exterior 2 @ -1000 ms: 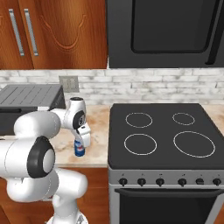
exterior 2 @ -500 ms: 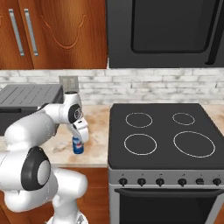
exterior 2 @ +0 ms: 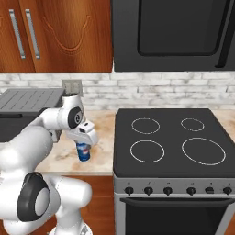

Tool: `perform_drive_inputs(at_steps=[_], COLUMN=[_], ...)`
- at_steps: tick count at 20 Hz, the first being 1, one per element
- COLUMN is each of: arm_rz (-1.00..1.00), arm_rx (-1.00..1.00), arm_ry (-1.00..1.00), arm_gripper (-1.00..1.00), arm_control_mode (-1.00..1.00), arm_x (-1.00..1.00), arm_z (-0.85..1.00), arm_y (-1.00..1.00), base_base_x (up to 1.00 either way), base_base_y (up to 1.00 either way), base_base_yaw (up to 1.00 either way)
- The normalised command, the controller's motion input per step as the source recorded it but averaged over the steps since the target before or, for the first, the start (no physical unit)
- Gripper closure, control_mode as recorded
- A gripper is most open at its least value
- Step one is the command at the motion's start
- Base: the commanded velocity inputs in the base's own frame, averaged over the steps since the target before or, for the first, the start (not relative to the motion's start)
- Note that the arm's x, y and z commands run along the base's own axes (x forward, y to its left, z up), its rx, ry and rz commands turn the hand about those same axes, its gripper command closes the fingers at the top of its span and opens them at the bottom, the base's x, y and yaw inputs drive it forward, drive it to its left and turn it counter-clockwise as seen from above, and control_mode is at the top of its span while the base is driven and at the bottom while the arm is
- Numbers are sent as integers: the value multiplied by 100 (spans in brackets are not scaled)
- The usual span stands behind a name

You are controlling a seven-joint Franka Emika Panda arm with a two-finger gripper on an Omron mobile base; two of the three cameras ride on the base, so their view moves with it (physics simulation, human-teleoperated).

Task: Four empty soda cans are scattered around the kitchen. Gather all the cans and cluster them next to the stove for recycling.

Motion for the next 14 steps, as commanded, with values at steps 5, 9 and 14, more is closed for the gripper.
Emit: perform_drive_inputs(at_steps=[5, 9, 14], arm_rz=[12, 0, 1], arm_rx=[1, 0, 0], arm_ry=[0, 0, 0], arm_gripper=[100, 100, 100], arm_control_mode=[-100, -100, 100], arm_x=[-2, 0, 0], arm_z=[0, 0, 0], arm_y=[-4, 0, -5], base_base_x=[0, 0, -1], base_base_y=[0, 0, -48], base_base_yaw=[0, 0, 12])
